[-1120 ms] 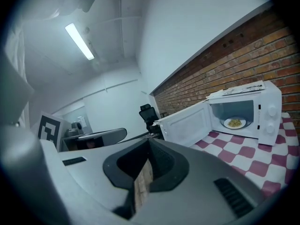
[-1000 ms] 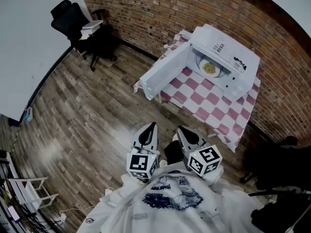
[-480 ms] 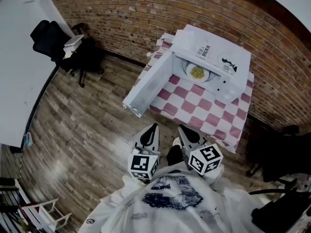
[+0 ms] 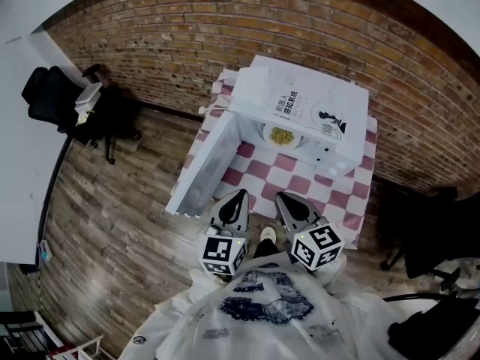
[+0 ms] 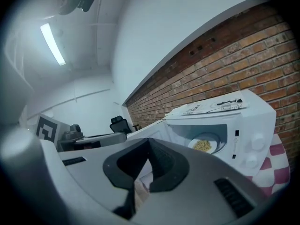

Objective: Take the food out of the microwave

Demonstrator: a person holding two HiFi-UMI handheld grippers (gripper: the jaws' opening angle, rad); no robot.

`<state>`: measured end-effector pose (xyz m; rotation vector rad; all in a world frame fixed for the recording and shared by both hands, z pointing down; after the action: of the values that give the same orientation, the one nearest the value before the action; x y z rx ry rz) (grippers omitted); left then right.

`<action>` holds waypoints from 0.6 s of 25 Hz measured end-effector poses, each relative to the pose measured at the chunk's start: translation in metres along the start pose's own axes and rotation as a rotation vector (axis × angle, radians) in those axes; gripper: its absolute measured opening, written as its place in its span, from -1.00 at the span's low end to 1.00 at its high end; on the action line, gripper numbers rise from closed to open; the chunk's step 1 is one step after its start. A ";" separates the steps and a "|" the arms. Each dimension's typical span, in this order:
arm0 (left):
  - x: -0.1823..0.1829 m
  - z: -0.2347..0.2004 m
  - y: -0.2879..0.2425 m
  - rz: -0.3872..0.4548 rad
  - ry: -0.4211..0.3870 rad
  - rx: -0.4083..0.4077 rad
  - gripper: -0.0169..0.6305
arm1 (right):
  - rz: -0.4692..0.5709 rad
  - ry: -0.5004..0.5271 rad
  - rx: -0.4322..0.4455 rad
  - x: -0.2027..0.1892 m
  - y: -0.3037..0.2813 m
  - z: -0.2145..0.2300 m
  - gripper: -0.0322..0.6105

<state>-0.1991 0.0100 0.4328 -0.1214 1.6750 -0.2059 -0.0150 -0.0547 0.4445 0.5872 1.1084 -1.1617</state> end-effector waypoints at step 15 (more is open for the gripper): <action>0.014 0.037 -0.104 -0.046 -0.010 -0.162 -0.92 | 0.070 -0.008 -0.102 0.033 0.008 0.079 -0.86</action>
<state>-0.1678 -0.0971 0.4370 -0.2824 1.6792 -0.1043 0.0216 -0.1325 0.4438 0.5380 1.1249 -1.0405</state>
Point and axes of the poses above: the fingertips, and each gripper's own axes: y backward along the fingers, z to its right, x out of its top, the point moved 10 cm from there along y, backward along the fingers, and after that the axes turned 12 degrees about x, right-handed, at the moved point
